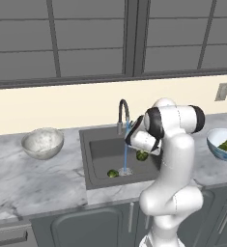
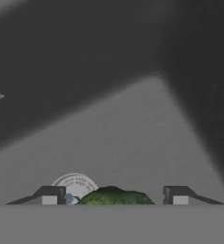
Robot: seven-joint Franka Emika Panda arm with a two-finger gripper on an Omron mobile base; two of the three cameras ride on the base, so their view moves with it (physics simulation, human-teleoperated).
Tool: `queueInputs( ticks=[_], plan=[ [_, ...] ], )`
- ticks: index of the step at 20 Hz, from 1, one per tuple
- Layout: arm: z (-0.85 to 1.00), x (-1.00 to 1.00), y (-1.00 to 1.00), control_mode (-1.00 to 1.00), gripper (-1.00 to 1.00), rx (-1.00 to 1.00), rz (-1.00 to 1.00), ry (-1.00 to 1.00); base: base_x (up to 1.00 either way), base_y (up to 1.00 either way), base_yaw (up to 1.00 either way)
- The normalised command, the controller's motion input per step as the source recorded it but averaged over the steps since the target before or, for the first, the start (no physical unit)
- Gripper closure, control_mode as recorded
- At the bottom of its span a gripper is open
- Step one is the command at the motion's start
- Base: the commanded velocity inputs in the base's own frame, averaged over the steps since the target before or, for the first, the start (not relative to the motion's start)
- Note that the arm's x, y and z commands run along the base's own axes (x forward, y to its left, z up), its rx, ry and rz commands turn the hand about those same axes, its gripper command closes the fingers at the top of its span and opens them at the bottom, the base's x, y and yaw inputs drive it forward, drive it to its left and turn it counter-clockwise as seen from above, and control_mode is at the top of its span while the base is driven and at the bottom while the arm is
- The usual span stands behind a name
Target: Pick the broccolis from the sink and place them in one bowl. Place the cucumber in the other bowl. Then turn off the sink faucet.
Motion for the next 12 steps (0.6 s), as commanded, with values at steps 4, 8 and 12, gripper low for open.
queueInputs(
  ticks=[4,8,12],
  plan=[
    [1.0,0.0,-0.27,-1.0,1.0,0.0,0.0,0.0,0.0,0.0,0.0],
    [1.0,0.0,-0.38,-1.0,1.0,0.0,0.0,0.0,0.0,0.0,0.0],
    [1.0,-0.01,-0.37,-1.0,1.0,0.0,0.0,0.0,0.0,0.0,0.0]
  ],
)
